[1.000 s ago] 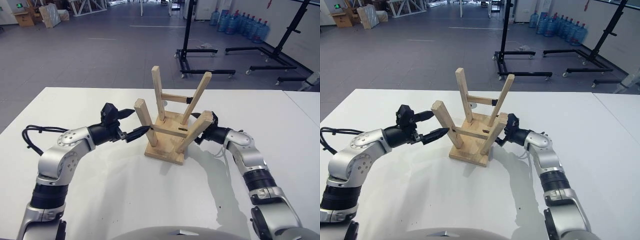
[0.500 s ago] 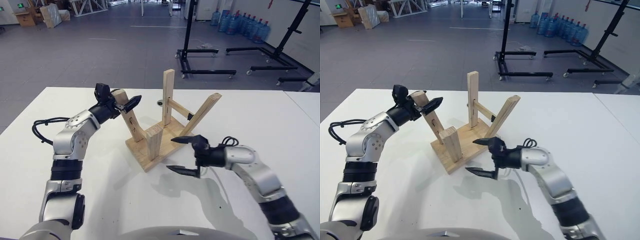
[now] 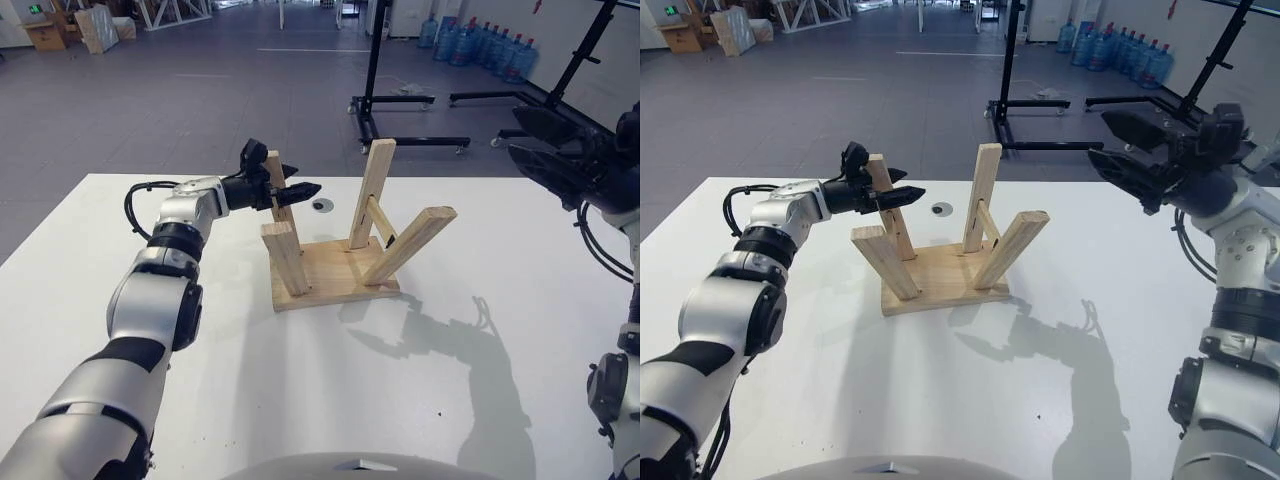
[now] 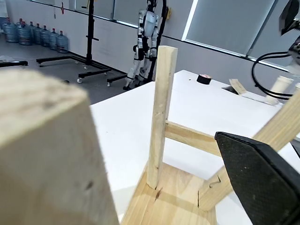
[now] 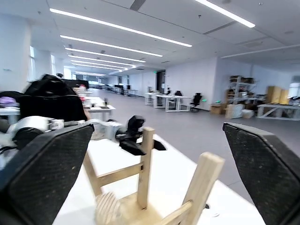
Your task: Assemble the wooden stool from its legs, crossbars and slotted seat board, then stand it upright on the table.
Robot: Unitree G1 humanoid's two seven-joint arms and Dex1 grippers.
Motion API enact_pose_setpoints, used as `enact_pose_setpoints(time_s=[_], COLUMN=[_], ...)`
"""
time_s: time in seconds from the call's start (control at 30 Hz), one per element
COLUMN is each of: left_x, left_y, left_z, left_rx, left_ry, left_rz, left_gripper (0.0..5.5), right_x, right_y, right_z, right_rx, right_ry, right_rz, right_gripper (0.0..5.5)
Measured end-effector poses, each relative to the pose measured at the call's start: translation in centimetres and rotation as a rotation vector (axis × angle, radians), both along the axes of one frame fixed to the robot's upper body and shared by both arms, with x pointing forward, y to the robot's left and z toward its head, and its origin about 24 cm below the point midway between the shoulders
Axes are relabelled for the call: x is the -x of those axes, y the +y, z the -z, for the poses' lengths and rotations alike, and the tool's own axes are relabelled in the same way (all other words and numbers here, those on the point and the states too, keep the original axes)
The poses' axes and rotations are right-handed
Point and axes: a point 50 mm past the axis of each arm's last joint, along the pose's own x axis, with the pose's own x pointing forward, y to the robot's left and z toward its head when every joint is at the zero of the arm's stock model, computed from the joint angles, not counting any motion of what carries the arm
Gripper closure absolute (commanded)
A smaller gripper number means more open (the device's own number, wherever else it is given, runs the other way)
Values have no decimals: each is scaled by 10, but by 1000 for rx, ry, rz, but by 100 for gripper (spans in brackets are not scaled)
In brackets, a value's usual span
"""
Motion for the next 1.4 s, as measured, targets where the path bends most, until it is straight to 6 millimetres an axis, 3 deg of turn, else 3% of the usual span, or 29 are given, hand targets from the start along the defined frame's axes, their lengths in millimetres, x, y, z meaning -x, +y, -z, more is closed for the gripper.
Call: enact_pose_setpoints(time_s=[0.17, 0.3, 0.33, 0.37, 0.43, 0.5, 0.57, 0.6, 0.7, 0.73, 0.83, 0.9, 0.97, 1.1, 1.23, 1.4], left_x=[-1, -2, 3, 14, 39, 61, 80, 92, 118, 128, 158, 180, 186, 177, 171, 168], left_y=[18, 43, 57, 76, 109, 138, 155, 158, 136, 119, 68, 36, 19, 12, 17, 5], left_z=[-27, -96, -122, -152, -175, -157, -118, -89, -30, -11, 20, 25, 20, 12, 9, 0], left_rx=[-27, 43, 85, 105, 66, -2, -27, -30, 11, 33, 75, 71, 93, 89, 56, 64], left_ry=[-96, -298, -364, -446, -520, -477, -358, -264, -110, -69, -1, 3, -30, -68, -78, -109], left_rz=[36, -35, -55, -63, -35, -33, -29, -16, 26, 46, 118, 143, 153, 95, 55, 106], left_gripper=[10, 10, 10, 10, 10, 10, 10, 10, 10, 10, 10, 10, 10, 10, 10, 27], right_x=[0, 2, 2, 1, 0, -1, -1, -1, -2, -2, -4, -8, -11, -11, -11, -11], right_y=[18, 26, 29, 31, 33, 33, 34, 35, 35, 35, 35, 41, 48, 54, 55, 54], right_z=[20, 34, 37, 42, 52, 56, 59, 61, 64, 65, 72, 80, 82, 86, 88, 84], right_rx=[-32, -42, -23, 12, 70, 83, 88, 85, 81, 83, 118, 164, 171, 176, 176, 173], right_ry=[62, 103, 114, 131, 153, 163, 175, 182, 192, 192, 210, 228, 217, 215, 220, 212], right_rz=[-105, -165, -185, -194, -198, -194, -196, -197, -194, -192, -179, -181, -201, -212, -214, -204], right_gripper=[42, 42, 42, 42, 42, 42, 42, 42, 42, 42, 42, 42, 42, 42, 42, 41])
